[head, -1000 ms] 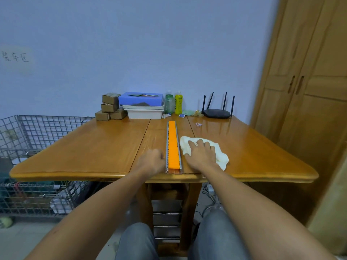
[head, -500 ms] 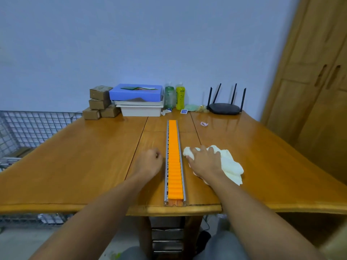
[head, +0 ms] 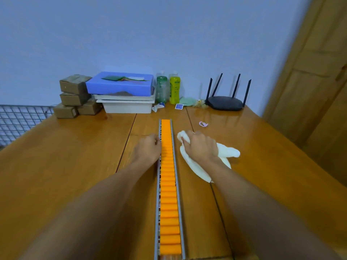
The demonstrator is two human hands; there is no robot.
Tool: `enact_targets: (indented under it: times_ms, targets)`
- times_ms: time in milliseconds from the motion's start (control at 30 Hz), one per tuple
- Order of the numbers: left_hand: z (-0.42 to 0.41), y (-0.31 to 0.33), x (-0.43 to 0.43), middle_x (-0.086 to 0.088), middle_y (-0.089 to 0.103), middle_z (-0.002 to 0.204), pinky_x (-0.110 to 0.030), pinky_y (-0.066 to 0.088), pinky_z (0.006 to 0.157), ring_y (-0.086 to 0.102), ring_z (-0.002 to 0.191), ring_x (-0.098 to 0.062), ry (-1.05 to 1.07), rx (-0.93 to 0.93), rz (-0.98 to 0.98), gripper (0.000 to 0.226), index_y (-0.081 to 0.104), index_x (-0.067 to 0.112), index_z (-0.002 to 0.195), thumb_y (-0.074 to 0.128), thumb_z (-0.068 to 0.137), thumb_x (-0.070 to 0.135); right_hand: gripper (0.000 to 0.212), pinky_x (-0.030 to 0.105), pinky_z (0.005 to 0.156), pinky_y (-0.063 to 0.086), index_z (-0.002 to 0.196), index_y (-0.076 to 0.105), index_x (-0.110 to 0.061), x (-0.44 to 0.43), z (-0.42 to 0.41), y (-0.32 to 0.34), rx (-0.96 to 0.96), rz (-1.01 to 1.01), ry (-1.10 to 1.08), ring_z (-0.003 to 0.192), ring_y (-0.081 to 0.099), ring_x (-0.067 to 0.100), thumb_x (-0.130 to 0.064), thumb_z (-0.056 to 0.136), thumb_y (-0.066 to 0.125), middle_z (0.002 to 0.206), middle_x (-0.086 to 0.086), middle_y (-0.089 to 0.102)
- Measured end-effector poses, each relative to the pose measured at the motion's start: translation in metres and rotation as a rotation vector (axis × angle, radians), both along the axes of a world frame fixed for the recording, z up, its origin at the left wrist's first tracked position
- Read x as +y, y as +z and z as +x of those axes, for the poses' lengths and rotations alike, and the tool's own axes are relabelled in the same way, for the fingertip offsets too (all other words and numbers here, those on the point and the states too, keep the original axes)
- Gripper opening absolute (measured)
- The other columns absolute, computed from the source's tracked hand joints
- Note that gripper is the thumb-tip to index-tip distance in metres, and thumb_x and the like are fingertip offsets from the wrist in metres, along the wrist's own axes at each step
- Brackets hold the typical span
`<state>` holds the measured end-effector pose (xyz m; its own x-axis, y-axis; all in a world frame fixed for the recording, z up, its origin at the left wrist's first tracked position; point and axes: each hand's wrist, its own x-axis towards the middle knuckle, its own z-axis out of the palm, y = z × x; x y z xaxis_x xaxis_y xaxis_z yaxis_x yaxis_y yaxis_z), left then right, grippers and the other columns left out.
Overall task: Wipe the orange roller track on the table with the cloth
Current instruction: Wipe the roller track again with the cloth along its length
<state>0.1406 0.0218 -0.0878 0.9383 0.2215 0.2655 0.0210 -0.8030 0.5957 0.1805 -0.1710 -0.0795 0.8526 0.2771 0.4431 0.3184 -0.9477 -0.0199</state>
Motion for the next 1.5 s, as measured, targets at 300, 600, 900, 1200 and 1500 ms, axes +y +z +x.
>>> enact_targets:
  times_ms: [300,600,900,1200,1500]
  targets:
    - [0.063,-0.015,0.021,0.004,0.074,0.105,-0.028,0.055,0.064,0.067,0.08,-0.01,-0.052,0.007,-0.066,0.029,0.066,0.022,0.129,0.053,0.104,0.026,0.039,0.034,0.062,0.037,0.121,0.059,-0.023,0.04,0.099,0.052,-0.12,0.069,0.031,0.089,0.065,0.032,-0.049,0.1,0.039,0.103,0.008,0.067]
    - [0.08,-0.035,0.03,0.011,0.07,0.081,-0.025,0.045,0.054,0.065,0.067,-0.007,-0.063,-0.051,-0.15,0.028,0.067,0.027,0.125,0.054,0.102,0.037,0.038,0.039,0.066,0.039,0.127,0.05,-0.016,0.096,0.16,0.063,-0.003,0.095,0.128,0.088,0.06,0.037,-0.037,0.101,0.032,0.096,0.015,0.061]
    - [0.084,-0.04,0.031,0.012,0.062,0.066,-0.026,0.037,0.051,0.057,0.058,-0.009,-0.07,-0.072,-0.124,0.028,0.067,0.031,0.127,0.055,0.102,0.03,0.029,0.031,0.068,0.036,0.113,0.071,-0.023,0.117,0.163,0.0,0.048,0.033,0.108,0.097,0.065,0.027,-0.037,0.096,0.052,0.107,0.004,0.064]
    - [0.082,-0.038,0.03,0.01,0.068,0.077,-0.032,0.049,0.057,0.066,0.068,-0.013,-0.053,-0.05,-0.12,0.029,0.066,0.03,0.128,0.054,0.102,0.035,0.028,0.032,0.067,0.036,0.109,0.068,-0.018,0.098,0.151,-0.005,0.015,0.082,-0.001,0.096,0.064,0.028,-0.037,0.099,0.051,0.107,0.006,0.061]
    - [0.081,-0.036,0.03,0.011,0.069,0.101,-0.026,0.048,0.059,0.066,0.075,-0.006,-0.059,-0.003,-0.12,0.028,0.063,0.033,0.128,0.052,0.103,0.039,0.022,0.032,0.065,0.039,0.103,0.069,-0.016,0.054,0.136,0.016,-0.004,-0.077,-0.05,0.09,0.067,0.028,-0.027,0.098,0.051,0.103,0.005,0.067]
